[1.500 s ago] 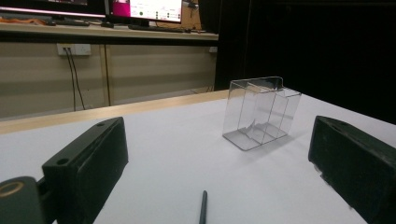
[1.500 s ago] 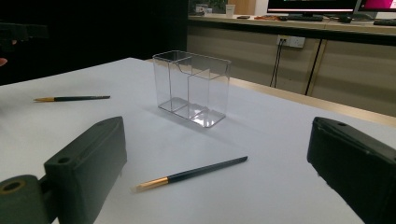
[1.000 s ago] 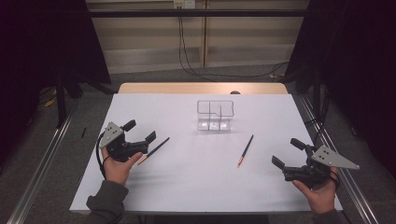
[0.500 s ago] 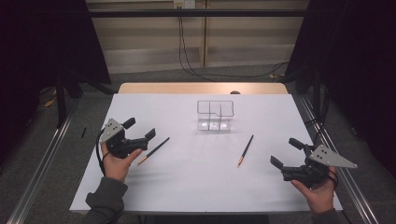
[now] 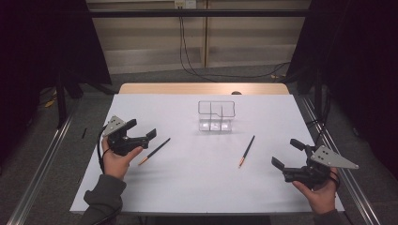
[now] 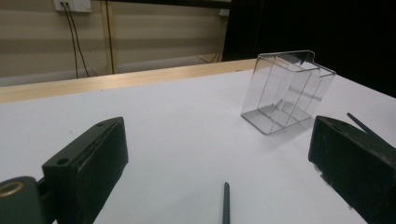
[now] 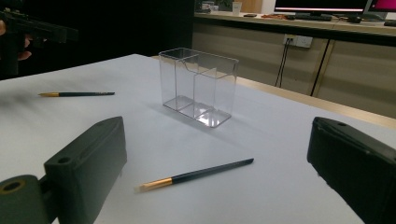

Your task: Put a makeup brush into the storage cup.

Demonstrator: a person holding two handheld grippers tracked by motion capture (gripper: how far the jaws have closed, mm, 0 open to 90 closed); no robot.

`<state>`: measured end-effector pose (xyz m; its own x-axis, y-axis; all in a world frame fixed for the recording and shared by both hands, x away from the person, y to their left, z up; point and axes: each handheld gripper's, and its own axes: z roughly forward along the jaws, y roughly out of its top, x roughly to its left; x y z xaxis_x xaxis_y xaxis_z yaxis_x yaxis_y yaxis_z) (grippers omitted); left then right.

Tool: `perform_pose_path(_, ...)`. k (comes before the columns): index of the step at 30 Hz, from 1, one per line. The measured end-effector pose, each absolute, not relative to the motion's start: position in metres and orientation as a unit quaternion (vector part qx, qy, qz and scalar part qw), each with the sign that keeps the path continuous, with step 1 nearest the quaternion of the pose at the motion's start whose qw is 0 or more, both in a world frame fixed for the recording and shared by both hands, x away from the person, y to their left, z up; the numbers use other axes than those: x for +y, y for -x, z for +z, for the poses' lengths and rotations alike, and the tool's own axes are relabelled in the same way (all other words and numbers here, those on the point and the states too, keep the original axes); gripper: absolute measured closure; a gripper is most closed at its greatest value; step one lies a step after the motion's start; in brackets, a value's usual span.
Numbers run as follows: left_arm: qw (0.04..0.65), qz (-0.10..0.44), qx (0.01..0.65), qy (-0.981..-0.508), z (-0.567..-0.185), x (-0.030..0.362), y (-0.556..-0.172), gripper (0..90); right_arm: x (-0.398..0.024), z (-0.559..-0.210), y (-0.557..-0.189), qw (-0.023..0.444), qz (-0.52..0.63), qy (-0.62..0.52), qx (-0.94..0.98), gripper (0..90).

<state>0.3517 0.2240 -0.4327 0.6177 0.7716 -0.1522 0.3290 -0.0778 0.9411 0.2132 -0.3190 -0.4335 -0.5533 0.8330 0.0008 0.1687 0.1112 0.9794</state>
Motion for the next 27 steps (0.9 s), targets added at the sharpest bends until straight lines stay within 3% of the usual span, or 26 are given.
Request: perform_pose_path(27,0.426,0.127,0.401,-0.801,-0.422,0.216,-0.373,4.6,-0.318,-0.433,-0.213,0.302,0.551,-0.36,0.69,4.1)
